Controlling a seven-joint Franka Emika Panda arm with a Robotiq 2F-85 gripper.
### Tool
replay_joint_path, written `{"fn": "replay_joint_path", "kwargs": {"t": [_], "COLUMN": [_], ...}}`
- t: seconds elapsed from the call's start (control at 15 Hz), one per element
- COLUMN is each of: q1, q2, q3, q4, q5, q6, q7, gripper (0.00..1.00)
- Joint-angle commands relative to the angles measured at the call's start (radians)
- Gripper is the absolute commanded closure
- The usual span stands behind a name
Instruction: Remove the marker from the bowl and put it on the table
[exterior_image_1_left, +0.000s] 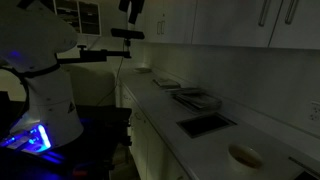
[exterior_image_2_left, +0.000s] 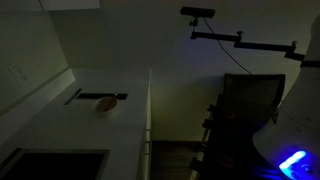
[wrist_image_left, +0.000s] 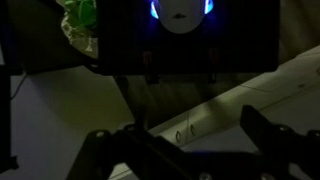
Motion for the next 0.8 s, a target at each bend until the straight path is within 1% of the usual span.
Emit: {"fn": "replay_joint_path", "kwargs": {"t": [0.0,0.53,0.6,0.67,0.73], "q1": [0.011,0.011,0.001,0.008,0.005], "q2": [0.002,0.002,0.028,0.046,0.078], "q3": [-0.007,-0.007,-0.007,-0.010,-0.008], "q4": [0.002,0.002,0.010,0.015,0.021], "q5": [-0.004,-0.004,0.000,0.013,0.007], "q6": [-0.002,-0.002,0.003,0.021,0.063], "q7": [0.006,0.006,0.022,0.012,0.014], "gripper": [0.00,0.00,0.00,0.00,0.00]}}
